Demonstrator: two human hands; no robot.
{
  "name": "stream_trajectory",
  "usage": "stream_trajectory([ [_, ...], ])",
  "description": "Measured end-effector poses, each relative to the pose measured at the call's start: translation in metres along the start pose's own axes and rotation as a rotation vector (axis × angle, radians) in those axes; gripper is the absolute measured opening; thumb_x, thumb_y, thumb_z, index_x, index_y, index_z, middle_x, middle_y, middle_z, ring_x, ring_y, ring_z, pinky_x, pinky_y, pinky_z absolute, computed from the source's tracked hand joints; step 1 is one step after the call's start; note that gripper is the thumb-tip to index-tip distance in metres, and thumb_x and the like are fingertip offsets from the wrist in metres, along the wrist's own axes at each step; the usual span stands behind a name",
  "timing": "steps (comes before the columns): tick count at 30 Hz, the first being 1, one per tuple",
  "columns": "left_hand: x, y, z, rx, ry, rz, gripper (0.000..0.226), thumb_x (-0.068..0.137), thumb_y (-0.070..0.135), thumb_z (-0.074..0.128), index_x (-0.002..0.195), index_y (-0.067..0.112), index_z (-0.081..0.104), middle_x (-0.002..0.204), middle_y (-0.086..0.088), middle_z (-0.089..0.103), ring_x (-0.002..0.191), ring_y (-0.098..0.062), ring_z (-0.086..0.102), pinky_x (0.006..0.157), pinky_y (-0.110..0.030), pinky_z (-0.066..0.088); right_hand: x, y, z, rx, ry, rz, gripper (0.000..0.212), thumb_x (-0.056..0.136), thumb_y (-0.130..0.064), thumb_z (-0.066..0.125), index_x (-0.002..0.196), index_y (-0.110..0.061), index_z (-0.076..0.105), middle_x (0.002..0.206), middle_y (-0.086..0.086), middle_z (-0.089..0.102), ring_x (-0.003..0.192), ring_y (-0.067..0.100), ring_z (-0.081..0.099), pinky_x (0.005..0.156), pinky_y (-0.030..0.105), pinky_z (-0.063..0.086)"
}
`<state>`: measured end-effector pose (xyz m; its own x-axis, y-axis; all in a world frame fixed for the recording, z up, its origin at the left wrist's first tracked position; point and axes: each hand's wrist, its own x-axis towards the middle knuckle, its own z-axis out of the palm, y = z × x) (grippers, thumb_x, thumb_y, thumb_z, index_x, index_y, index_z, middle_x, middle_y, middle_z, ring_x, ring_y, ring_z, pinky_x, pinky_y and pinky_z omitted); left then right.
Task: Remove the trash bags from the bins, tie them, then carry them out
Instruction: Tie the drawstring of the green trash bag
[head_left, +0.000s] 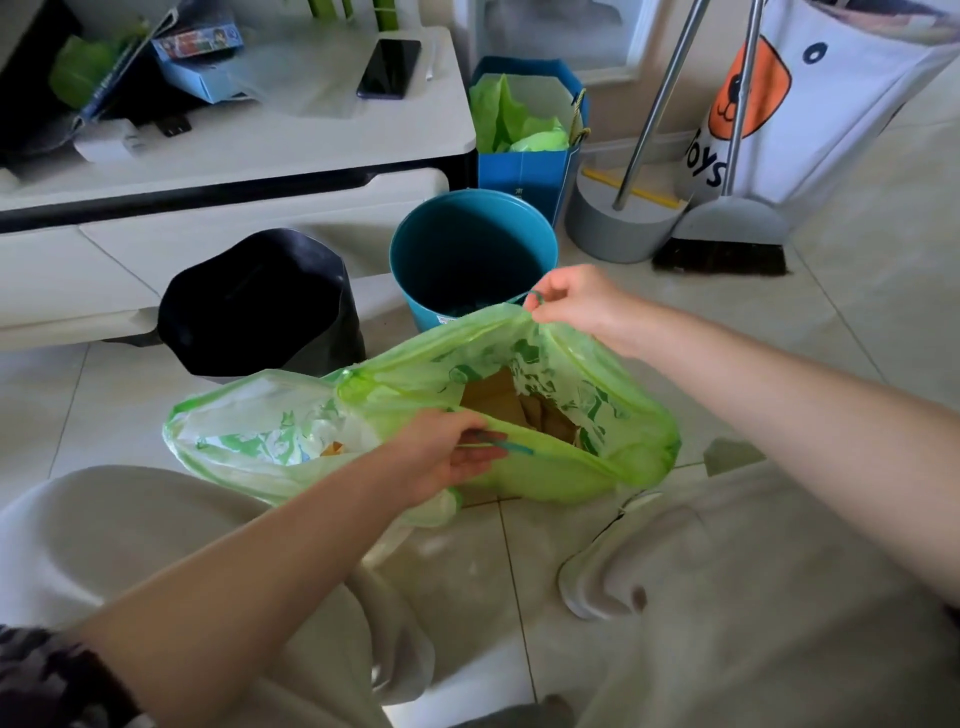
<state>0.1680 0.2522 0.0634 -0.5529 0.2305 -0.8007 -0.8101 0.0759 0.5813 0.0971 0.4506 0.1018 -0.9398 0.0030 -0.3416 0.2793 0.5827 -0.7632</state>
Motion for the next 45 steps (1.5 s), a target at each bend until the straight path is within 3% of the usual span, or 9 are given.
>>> stream_trajectory([
  [4, -0.017, 0.020, -0.020, 0.104, 0.015, 0.125, 0.010, 0.095, 0.011, 0.054, 0.088, 0.004, 0.059, 0.088, -0.012, 0.074, 0.085, -0.025, 0.072, 0.086, -0.038, 0.055, -0.026, -0.016, -0.015, -0.229, -0.090, -0.062, 0.012, 0.085, -0.006, 0.062, 0.095, -0.007, 0.070, 0.076, -0.006, 0.059, 0.067, 0.004, 0.051, 0.060, 0.016, 0.041],
  [7, -0.023, 0.022, -0.032, 0.147, 0.043, 0.158, 0.010, 0.094, 0.013, 0.057, 0.092, 0.004, 0.058, 0.090, -0.013, 0.074, 0.084, -0.024, 0.073, 0.079, -0.035, 0.056, -0.038, -0.009, -0.016, -0.352, -0.220, 0.013, 0.015, 0.084, -0.020, 0.067, 0.096, -0.011, 0.071, 0.091, 0.011, 0.070, 0.071, 0.013, 0.054, 0.065, 0.025, 0.044],
  [11, -0.029, 0.019, -0.035, 0.116, 0.061, 0.185, 0.011, 0.093, 0.013, 0.060, 0.090, 0.002, 0.059, 0.081, -0.013, 0.072, 0.078, -0.022, 0.073, 0.076, -0.033, 0.057, -0.041, -0.014, -0.017, -0.335, -0.087, -0.035, 0.023, 0.088, -0.025, 0.064, 0.095, -0.005, 0.070, 0.094, 0.009, 0.070, 0.075, 0.014, 0.055, 0.064, 0.024, 0.043],
  [14, -0.039, 0.031, -0.032, 0.224, 0.112, 0.315, 0.013, 0.091, 0.015, 0.062, 0.085, 0.004, 0.063, 0.078, -0.009, 0.072, 0.070, -0.016, 0.069, 0.074, -0.031, 0.056, -0.044, -0.025, -0.025, -0.195, 0.056, -0.097, 0.017, 0.089, -0.021, 0.062, 0.090, -0.007, 0.072, 0.083, -0.005, 0.069, 0.080, 0.015, 0.064, 0.070, 0.023, 0.052],
  [18, -0.062, 0.062, -0.021, 0.300, 0.134, 0.558, 0.014, 0.091, 0.017, 0.063, 0.083, 0.006, 0.067, 0.073, -0.002, 0.074, 0.072, -0.013, 0.067, 0.076, -0.030, 0.057, -0.053, -0.040, -0.042, 0.135, 0.175, -0.140, 0.013, 0.090, -0.018, 0.059, 0.088, -0.010, 0.069, 0.087, 0.000, 0.075, 0.089, 0.014, 0.070, 0.089, 0.035, 0.056],
  [25, -0.106, 0.111, -0.004, 0.200, 0.090, 0.852, 0.016, 0.094, 0.016, 0.058, 0.080, 0.009, 0.062, 0.073, -0.003, 0.070, 0.069, -0.015, 0.066, 0.066, -0.024, 0.055, -0.079, -0.082, -0.080, 0.574, 0.369, -0.338, 0.012, 0.089, -0.009, 0.057, 0.077, -0.011, 0.061, 0.071, 0.003, 0.066, 0.061, 0.016, 0.057, 0.071, 0.032, 0.052],
  [30, -0.101, 0.113, -0.004, 0.221, 0.159, 0.793, 0.012, 0.092, 0.013, 0.059, 0.087, 0.004, 0.065, 0.072, -0.004, 0.065, 0.060, -0.015, 0.060, 0.072, -0.033, 0.051, -0.089, -0.083, -0.081, 0.450, 0.309, -0.265, 0.010, 0.088, -0.009, 0.060, 0.079, -0.008, 0.064, 0.066, 0.005, 0.063, 0.058, 0.017, 0.058, 0.071, 0.036, 0.056],
  [36, -0.106, 0.107, 0.012, 0.206, 0.086, 0.862, 0.015, 0.094, 0.010, 0.056, 0.095, 0.004, 0.069, 0.084, -0.007, 0.068, 0.064, -0.012, 0.064, 0.068, -0.024, 0.055, -0.096, -0.084, -0.070, 0.394, 0.324, -0.282, 0.009, 0.090, -0.008, 0.059, 0.083, -0.007, 0.064, 0.070, 0.006, 0.068, 0.060, 0.015, 0.063, 0.066, 0.029, 0.058],
  [45, -0.088, 0.087, 0.030, 0.291, 0.079, 0.778, 0.031, 0.095, 0.000, 0.047, 0.106, 0.019, 0.069, 0.099, -0.006, 0.072, 0.074, -0.015, 0.073, 0.070, -0.025, 0.059, -0.096, -0.065, -0.028, 0.186, 0.041, -0.172, 0.011, 0.089, -0.017, 0.063, 0.089, -0.014, 0.073, 0.088, 0.009, 0.076, 0.090, 0.026, 0.071, 0.089, 0.047, 0.055],
])
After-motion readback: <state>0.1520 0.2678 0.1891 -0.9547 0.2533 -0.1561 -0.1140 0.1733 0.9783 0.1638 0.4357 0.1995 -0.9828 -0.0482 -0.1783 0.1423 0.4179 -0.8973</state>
